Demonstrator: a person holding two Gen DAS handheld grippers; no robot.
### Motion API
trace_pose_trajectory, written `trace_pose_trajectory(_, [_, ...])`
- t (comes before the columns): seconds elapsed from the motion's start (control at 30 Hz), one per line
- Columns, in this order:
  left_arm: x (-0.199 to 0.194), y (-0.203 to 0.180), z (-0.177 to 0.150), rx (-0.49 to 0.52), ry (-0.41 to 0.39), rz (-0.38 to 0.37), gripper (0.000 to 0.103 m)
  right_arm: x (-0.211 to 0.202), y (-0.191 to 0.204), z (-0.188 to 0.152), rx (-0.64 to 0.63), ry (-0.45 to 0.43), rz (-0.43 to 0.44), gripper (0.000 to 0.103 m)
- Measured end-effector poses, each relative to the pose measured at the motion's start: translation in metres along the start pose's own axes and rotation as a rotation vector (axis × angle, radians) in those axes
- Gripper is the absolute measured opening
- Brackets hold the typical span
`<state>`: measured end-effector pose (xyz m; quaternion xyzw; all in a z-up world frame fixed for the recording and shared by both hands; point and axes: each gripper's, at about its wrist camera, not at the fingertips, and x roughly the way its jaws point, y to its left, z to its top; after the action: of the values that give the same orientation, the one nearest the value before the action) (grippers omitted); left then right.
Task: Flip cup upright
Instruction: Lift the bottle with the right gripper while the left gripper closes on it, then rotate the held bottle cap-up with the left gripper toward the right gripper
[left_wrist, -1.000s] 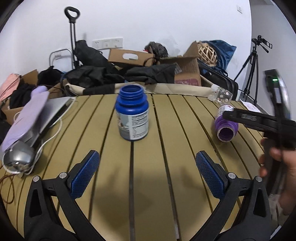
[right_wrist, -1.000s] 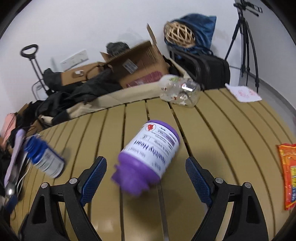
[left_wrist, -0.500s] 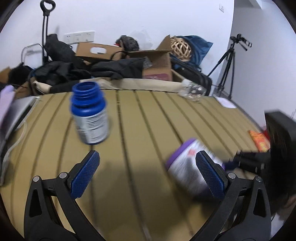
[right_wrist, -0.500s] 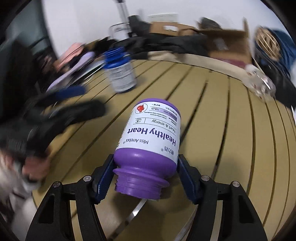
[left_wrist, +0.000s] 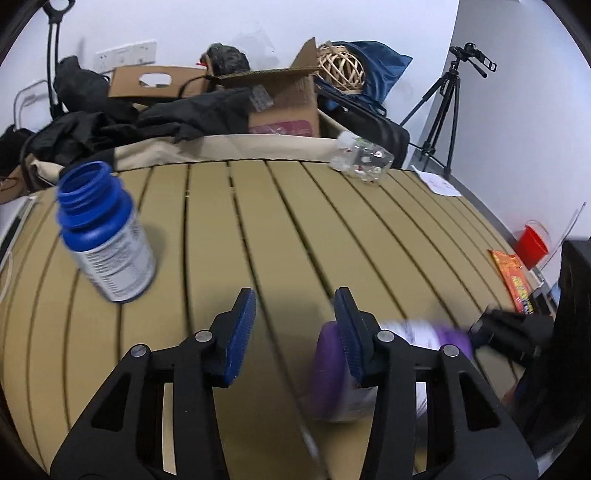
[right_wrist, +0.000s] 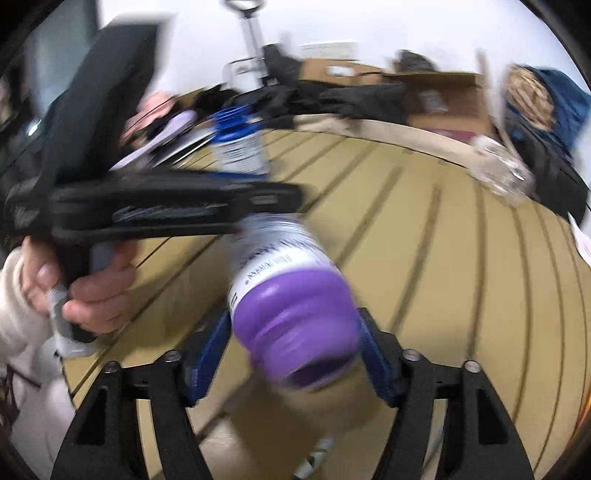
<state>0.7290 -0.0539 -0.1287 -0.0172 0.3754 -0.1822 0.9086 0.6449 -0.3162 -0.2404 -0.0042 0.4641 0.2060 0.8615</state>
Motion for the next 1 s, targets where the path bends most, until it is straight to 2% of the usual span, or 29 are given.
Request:
trace_pose_trajectory(0.13, [-0.004,-0.006,-0.006,0.082,0.009,0.067,0.041,-0.001,-0.019,0.002,0.071,-0.012,0.016,0.078])
trace_pose_trajectory(0.2, [-0.010,-0.010,-0.001,0.119,-0.007,0.085,0.046,0.000,-0.022,0.003,0.080,-0.013,0.016,0.078])
trace_pose_trajectory(0.23, [-0.014,-0.010,0.003,0.123,-0.014,0.071,0.051,-0.001,-0.023,0.004,0.087,-0.019,-0.009,0.078])
trace_pose_trajectory(0.3, [-0.019,-0.012,0.012,0.127,0.004,0.011,0.084,-0.005,-0.028,0.001,0.117,-0.031,-0.040,0.078])
trace_pose_trajectory(0.37, [-0.011,-0.021,0.018,0.160,0.092,-0.052,0.092,-0.012,-0.038,-0.003,0.162,-0.039,-0.070,0.078])
trace_pose_trajectory(0.43, [0.017,-0.031,0.018,0.199,0.247,-0.019,0.091,-0.019,-0.047,-0.005,0.201,-0.053,-0.088,0.078])
trace_pose_trajectory(0.47, [0.030,-0.031,0.017,0.199,0.304,0.021,0.080,-0.023,-0.050,-0.007,0.220,-0.062,-0.096,0.078])
trace_pose_trajectory(0.5, [0.037,-0.029,0.018,0.181,0.313,0.037,0.064,-0.027,-0.053,-0.008,0.232,-0.068,-0.104,0.078])
trace_pose_trajectory(0.53, [0.040,-0.026,0.021,0.156,0.311,0.033,0.060,-0.030,-0.055,-0.010,0.238,-0.071,-0.105,0.078])
trace_pose_trajectory(0.6, [0.041,-0.024,0.026,0.133,0.313,0.027,0.060,-0.037,-0.059,-0.015,0.243,-0.068,-0.100,0.078])
trace_pose_trajectory(0.73, [0.035,-0.033,0.032,0.156,0.253,0.040,0.060,-0.040,-0.066,-0.013,0.268,-0.073,-0.074,0.078])
trace_pose_trajectory(0.83, [0.020,-0.043,0.038,0.207,0.155,-0.009,0.060,-0.047,-0.079,-0.001,0.334,-0.127,0.052,0.078])
trace_pose_trajectory(0.9, [0.005,-0.053,0.045,0.253,0.045,-0.074,0.060,-0.052,-0.087,0.010,0.366,-0.189,0.171,0.082])
trace_pose_trajectory(0.97, [0.001,-0.062,0.048,0.311,0.007,-0.076,0.060,-0.053,-0.096,0.024,0.399,-0.235,0.300,0.083])
trace_pose_trajectory(1.0, [0.002,-0.066,0.050,0.333,-0.010,-0.069,0.060,-0.052,-0.098,0.029,0.412,-0.239,0.337,0.083])
